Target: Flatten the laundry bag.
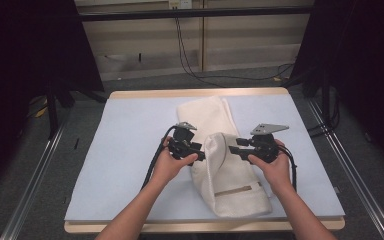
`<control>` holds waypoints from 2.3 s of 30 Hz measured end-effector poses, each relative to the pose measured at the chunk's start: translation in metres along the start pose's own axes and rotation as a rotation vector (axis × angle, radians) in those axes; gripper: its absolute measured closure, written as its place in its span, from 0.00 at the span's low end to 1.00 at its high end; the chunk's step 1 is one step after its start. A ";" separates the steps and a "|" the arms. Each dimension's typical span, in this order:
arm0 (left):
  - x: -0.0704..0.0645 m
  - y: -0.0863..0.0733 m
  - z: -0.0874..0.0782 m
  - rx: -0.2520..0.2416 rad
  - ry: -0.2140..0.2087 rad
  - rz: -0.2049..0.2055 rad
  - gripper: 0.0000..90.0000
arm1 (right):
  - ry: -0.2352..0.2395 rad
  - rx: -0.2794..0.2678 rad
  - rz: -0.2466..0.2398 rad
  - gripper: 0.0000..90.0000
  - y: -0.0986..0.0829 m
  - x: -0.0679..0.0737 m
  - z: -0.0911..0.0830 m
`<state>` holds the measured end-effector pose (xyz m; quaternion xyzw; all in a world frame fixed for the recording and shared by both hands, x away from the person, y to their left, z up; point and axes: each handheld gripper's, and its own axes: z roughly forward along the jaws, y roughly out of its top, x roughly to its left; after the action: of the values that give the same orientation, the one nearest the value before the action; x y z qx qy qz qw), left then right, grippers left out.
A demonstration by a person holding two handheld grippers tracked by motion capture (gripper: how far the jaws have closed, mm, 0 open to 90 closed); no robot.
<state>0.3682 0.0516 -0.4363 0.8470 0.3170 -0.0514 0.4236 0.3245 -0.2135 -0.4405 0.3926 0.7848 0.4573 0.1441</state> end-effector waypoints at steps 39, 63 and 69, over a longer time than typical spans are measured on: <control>0.004 -0.010 0.012 -0.020 -0.177 0.035 0.43 | 0.188 0.064 -0.064 1.00 0.002 0.035 0.042; 0.011 -0.016 -0.014 0.036 -0.080 0.050 0.93 | -0.012 0.160 -0.019 0.66 -0.017 0.008 0.024; 0.011 -0.020 -0.022 0.039 -0.060 0.073 0.93 | -0.126 0.178 0.010 0.55 -0.021 -0.002 0.018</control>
<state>0.3617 0.0821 -0.4399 0.8642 0.2720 -0.0677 0.4178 0.3261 -0.2103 -0.4683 0.4359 0.8096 0.3611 0.1555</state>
